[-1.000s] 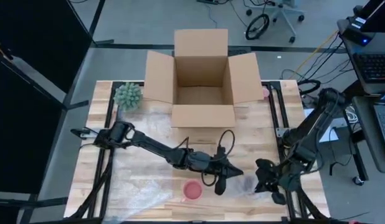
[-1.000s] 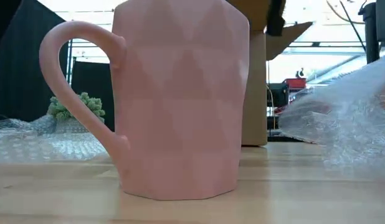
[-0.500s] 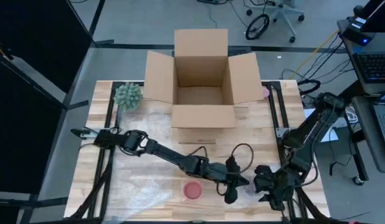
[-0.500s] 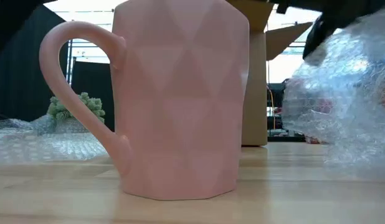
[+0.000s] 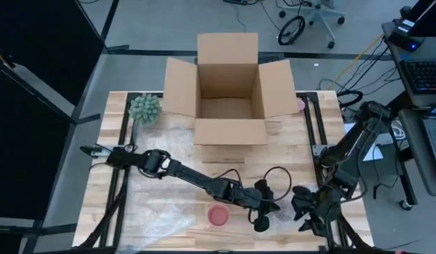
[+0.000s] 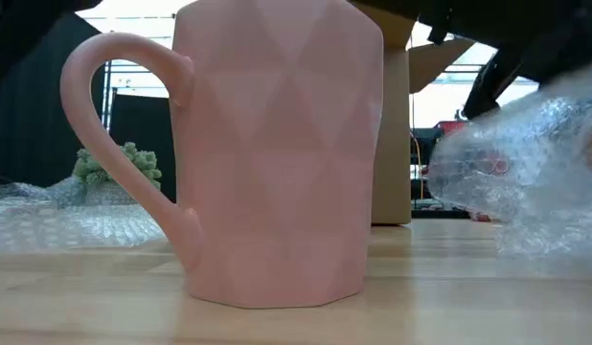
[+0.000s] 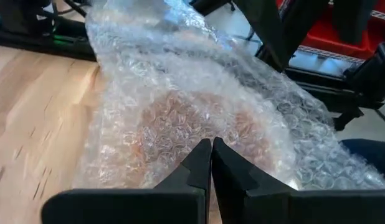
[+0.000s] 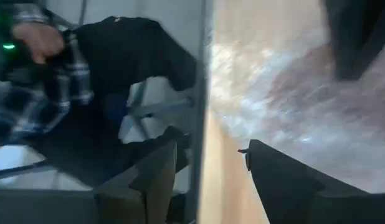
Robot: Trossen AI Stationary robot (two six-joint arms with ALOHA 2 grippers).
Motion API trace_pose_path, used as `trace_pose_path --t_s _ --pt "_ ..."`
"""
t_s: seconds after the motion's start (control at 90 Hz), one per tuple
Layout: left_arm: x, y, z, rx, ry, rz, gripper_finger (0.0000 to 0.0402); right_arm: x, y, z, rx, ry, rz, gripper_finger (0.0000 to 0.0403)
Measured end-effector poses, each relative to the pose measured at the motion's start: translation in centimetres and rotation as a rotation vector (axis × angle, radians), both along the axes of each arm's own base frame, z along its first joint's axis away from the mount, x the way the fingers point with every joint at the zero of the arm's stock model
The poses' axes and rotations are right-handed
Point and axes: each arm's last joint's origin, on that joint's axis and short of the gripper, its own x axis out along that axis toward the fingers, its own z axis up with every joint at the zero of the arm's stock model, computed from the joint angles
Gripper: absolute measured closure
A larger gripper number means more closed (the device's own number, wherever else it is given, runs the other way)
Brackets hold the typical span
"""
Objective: Wrap mug
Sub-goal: Wrap the yellow mug with bubble wrap
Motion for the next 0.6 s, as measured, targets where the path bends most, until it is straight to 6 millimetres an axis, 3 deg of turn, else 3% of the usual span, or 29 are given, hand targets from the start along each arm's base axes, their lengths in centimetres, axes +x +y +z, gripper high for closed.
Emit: trace_pose_path --t_s 0.333,0.6 --pt "0.0 0.0 0.0 0.008 -0.002 -0.003 0.0402 0.5 -0.6 1.1 0.104 0.005 0.017 0.0220" --pt "0.0 0.0 0.0 0.007 -0.002 -0.003 0.0402 0.2 -2.3 7.3 0.293 -0.250 0.036 0.0220"
